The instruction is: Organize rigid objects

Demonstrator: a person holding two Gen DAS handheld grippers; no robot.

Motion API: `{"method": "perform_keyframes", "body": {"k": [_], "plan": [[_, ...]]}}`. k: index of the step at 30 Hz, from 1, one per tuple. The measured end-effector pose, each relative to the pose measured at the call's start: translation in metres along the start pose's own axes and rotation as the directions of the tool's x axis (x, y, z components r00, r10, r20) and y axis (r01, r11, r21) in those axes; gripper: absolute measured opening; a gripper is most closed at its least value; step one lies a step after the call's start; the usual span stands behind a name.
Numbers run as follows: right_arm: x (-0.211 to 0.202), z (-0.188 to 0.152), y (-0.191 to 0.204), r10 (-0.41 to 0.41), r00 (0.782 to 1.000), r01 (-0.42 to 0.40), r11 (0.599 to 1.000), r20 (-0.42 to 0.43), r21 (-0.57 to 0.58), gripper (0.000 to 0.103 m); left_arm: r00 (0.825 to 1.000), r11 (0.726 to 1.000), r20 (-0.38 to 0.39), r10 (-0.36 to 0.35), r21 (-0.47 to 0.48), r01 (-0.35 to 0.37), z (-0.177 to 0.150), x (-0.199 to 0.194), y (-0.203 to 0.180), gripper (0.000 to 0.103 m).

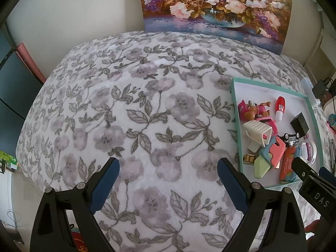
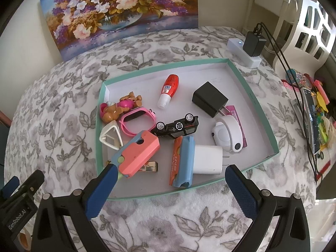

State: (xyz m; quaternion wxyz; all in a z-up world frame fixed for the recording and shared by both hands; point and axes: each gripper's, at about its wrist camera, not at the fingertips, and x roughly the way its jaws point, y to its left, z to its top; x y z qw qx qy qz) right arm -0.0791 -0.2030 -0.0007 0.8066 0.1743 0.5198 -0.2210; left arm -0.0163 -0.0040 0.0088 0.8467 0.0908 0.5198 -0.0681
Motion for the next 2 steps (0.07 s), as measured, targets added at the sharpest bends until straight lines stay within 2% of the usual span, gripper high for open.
{"method": "perform_keyframes", "body": {"k": [2], "plan": [[0.0001,-0.0002,-0.0002,0.000,1.000,0.000,1.000,0.000,0.001,0.103,1.000,1.000,-0.003,0.004,-0.004,-0.004,0.0001,0.0006,0.0003,0.094]]}}
